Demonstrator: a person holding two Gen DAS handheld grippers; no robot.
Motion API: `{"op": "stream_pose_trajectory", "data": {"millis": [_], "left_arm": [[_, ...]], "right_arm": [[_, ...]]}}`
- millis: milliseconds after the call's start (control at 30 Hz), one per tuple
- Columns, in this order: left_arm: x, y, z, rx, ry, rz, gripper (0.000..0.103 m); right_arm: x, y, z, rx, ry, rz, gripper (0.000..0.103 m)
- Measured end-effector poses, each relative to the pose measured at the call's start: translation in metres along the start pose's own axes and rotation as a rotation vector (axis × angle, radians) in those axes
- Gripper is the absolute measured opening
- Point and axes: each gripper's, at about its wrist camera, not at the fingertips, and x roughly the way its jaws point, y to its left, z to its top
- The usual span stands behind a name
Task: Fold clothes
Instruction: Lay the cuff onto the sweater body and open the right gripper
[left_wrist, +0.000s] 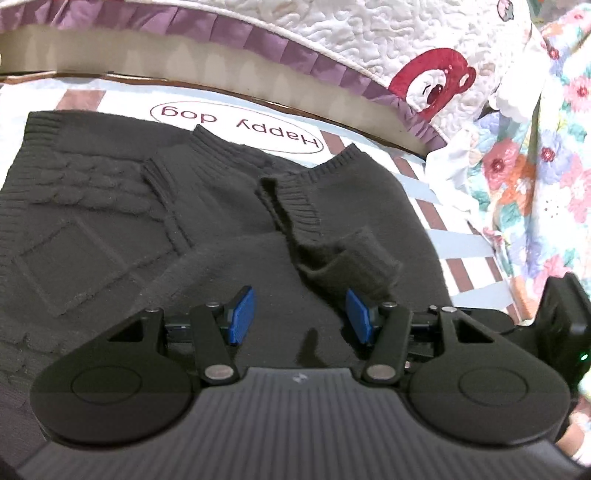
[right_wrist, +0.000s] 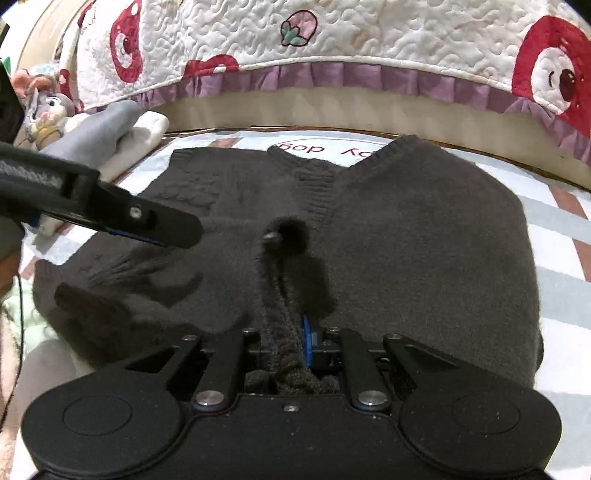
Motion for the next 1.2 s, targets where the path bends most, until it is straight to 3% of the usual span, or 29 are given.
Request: {"op": "stream_pose_trajectory", "data": {"millis": [100,200,333,367,433,533,600,667,733,833,900,967,1067,1200], "left_arm": [[-0.012,0.006,0.001,0.045,0.003,0.049,0.054],[-0.025,0.029,0.002,0.046,0.029,0.089,0.054],[-0.052,0.075,-0.003,-0.011,0.018,0.173,0.055],[-0.059,0.086,-0.004,-0.026,0.014,0.195,0.056],[-0.075,0.109,-0.009,-0.063,0.001,0.248,0.057],[-0.092,0.144,-0.019,-0.148,-0.006,0.301,0.058],[-0.105,0.162,-0.027,-0.251,-0.025,0.299,0.058],[-0.129,0.17,-0.034,-0.35,-0.126,0.24,0.058],[-0.145,0.17,-0.036,-0.384,-0.177,0.187,0.069],[-0.142,0.167,-0.037,-0.361,-0.11,0.2,0.078],[-0.135,0.172,-0.044,-0.411,-0.075,0.227,0.078],[-0.139,0.175,-0.056,-0.502,-0.108,0.274,0.077],[-0.139,0.18,-0.062,-0.544,-0.094,0.245,0.078],[-0.128,0.182,-0.065,-0.567,-0.032,0.26,0.078]], "right_arm": [[-0.003,0.002,0.004,0.036,-0.023,-0.031,0.015],[0.004,0.015,0.004,-0.039,0.031,-0.034,0.018],[0.004,0.048,-0.002,-0.281,0.092,-0.046,0.042],[0.001,0.054,-0.002,-0.316,0.096,-0.041,0.043],[-0.009,0.054,0.003,-0.283,0.086,0.031,0.043],[-0.014,0.042,0.011,-0.133,0.063,0.117,0.042],[-0.007,0.037,0.012,-0.051,0.095,0.117,0.044],[0.009,0.044,0.002,-0.123,0.168,0.057,0.042],[0.006,0.054,-0.008,-0.173,0.141,0.03,0.044],[-0.002,0.061,-0.003,-0.195,0.124,0.017,0.044],[-0.006,0.059,0.004,-0.164,0.102,0.025,0.045],[-0.009,0.059,0.008,-0.134,0.084,0.039,0.046],[-0.01,0.058,0.01,-0.108,0.069,0.047,0.048],[-0.01,0.058,0.007,-0.102,0.067,0.04,0.049]]}}
